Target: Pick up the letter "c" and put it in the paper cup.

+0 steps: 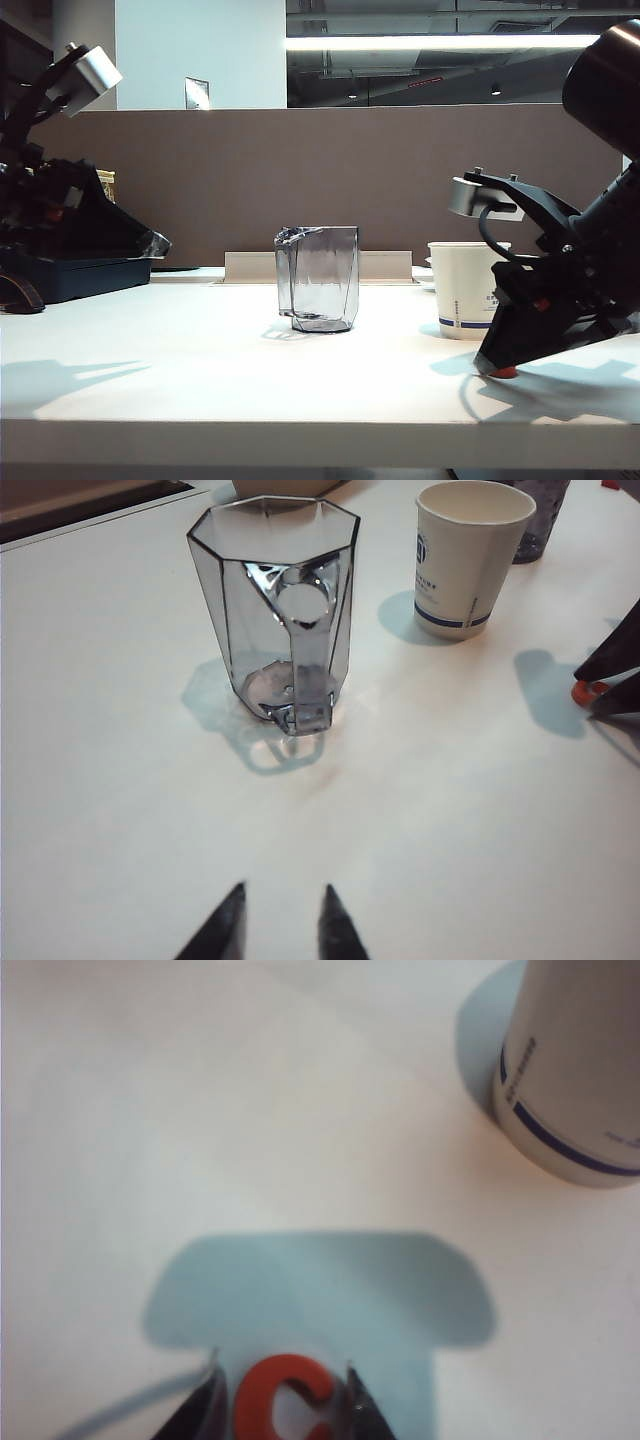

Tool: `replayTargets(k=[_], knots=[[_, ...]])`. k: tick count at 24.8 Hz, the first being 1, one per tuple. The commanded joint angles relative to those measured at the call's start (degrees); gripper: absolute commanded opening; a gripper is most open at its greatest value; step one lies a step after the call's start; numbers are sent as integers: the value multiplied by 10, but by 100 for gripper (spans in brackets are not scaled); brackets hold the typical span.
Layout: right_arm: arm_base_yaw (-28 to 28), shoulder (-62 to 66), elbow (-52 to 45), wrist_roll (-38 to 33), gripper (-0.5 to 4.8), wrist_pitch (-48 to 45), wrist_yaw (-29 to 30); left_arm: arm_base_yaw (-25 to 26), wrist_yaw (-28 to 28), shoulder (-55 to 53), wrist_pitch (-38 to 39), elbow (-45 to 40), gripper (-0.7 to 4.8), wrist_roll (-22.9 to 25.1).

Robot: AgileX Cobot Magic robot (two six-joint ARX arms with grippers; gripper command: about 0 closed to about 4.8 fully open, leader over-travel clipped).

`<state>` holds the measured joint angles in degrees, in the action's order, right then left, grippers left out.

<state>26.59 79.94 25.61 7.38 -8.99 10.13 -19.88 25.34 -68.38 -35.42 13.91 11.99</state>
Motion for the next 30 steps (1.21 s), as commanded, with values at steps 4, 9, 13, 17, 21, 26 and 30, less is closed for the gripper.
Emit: replayTargets(k=[4,9,13,17,21,26,30], knots=[[1,3,-4,-3,144,31,-3,-1,2,1,-11,2,89,0],[1,3,-4,-3,144,31,-26,-1,2,1,-11,2,89,0],[1,3,-4,-3,132,31,-27,-1,2,1,-11,2,89,0],[1,3,-4,-3,116,28,-27,-1,2,1,-11,2,89,0],[1,3,0,-3,116,28,-28,-1,2,1,-11,2,89,0],[1,3,14,-3,116,28,-28,-1,2,1,-11,2,89,0],[1,3,27,-3,116,30,-28,-1,2,1,-11,2,89,0]])
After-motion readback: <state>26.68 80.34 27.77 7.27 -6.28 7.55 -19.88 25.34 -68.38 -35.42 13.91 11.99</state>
